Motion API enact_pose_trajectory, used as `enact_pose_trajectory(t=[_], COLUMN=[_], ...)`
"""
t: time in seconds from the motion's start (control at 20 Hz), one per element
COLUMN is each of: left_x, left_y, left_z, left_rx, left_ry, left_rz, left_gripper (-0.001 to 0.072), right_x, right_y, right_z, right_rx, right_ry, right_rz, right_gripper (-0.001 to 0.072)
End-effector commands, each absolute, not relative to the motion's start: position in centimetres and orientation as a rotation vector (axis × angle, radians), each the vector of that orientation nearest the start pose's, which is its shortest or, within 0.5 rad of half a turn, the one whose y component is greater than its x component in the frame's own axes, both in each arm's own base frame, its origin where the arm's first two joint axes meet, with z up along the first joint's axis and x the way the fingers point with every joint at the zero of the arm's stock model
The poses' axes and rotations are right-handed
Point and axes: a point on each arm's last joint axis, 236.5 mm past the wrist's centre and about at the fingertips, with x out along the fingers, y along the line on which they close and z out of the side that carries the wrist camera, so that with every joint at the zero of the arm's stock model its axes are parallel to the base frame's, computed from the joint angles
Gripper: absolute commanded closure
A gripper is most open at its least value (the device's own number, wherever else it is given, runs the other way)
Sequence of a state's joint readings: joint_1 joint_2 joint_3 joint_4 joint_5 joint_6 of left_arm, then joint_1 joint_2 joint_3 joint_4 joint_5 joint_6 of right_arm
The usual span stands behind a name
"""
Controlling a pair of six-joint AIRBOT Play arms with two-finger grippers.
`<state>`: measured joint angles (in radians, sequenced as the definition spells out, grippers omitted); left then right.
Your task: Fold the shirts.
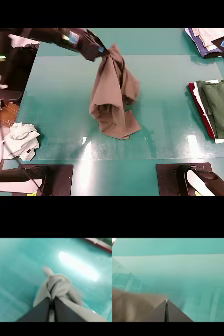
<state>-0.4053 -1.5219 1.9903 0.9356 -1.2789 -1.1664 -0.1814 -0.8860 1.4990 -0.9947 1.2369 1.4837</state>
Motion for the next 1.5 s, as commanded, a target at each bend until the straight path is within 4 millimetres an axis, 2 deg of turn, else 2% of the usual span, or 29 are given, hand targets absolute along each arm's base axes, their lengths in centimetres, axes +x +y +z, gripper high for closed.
enact_pose_trajectory(t=[0.0,0.1,0.2,0.3,0.35,0.5,0.6,0.75,0.85,0.95,1.05,1.2,1.35,1.4,1.45], left_x=[44.1,44.6,43.1,41.7,41.3,39.9,39.9,40.1,38.4,37.4,37.5,37.3,38.3,38.4,38.5], left_y=[-30.1,-25.8,-20.9,-17.9,-17.3,-17.8,-18.9,-22.6,-24.8,-25.1,-24.4,-25.2,-25.5,-25.6,-25.6], left_z=[19.7,19.0,16.7,13.9,12.2,6.9,4.5,4.3,3.8,2.2,0.3,-1.0,-0.8,-0.8,-0.7], left_rx=[0.035,-0.009,-0.034,-0.085,-0.118,-0.176,-0.189,-0.104,-0.023,0.117,0.230,0.225,0.173,0.159,0.161], left_ry=[0.816,0.901,1.079,1.226,1.272,1.360,1.363,1.279,1.290,1.307,1.310,1.300,1.274,1.271,1.267], left_rz=[-0.915,-0.843,-0.797,-0.757,-0.736,-0.710,-0.697,-0.765,-0.824,-0.807,-0.743,-0.736,-0.690,-0.679,-0.681], left_gripper=[0.0161,0.0169,0.0169,0.0169,0.0169,0.0169,0.0169,0.0169,0.0168,0.0168,0.0168,0.0168,0.0171,0.0293,0.0528], right_x=[34.2,34.2,34.2,34.4,34.5,34.7,34.7,35.0,35.1,35.1,35.1,35.0,34.4,33.8,33.3], right_y=[6.2,6.2,6.2,6.2,6.1,6.3,6.5,6.4,6.4,6.4,6.4,6.5,6.7,6.8,6.9], right_z=[31.3,31.3,31.3,31.2,31.0,29.5,28.0,26.8,26.7,26.7,26.7,26.7,25.8,24.7,23.3], right_rx=[0.314,0.315,0.315,0.317,0.319,0.325,0.328,0.333,0.335,0.334,0.334,0.334,0.333,0.339,0.351], right_ry=[0.577,0.577,0.577,0.577,0.585,0.645,0.708,0.755,0.758,0.758,0.758,0.760,0.804,0.841,0.876], right_rz=[0.324,0.324,0.323,0.322,0.322,0.332,0.342,0.346,0.345,0.345,0.345,0.346,0.357,0.360,0.359], right_gripper=[0.0697,0.0697,0.0697,0.0697,0.0697,0.0697,0.0697,0.0697,0.0697,0.0697,0.0697,0.0697,0.0697,0.0697,0.0697])
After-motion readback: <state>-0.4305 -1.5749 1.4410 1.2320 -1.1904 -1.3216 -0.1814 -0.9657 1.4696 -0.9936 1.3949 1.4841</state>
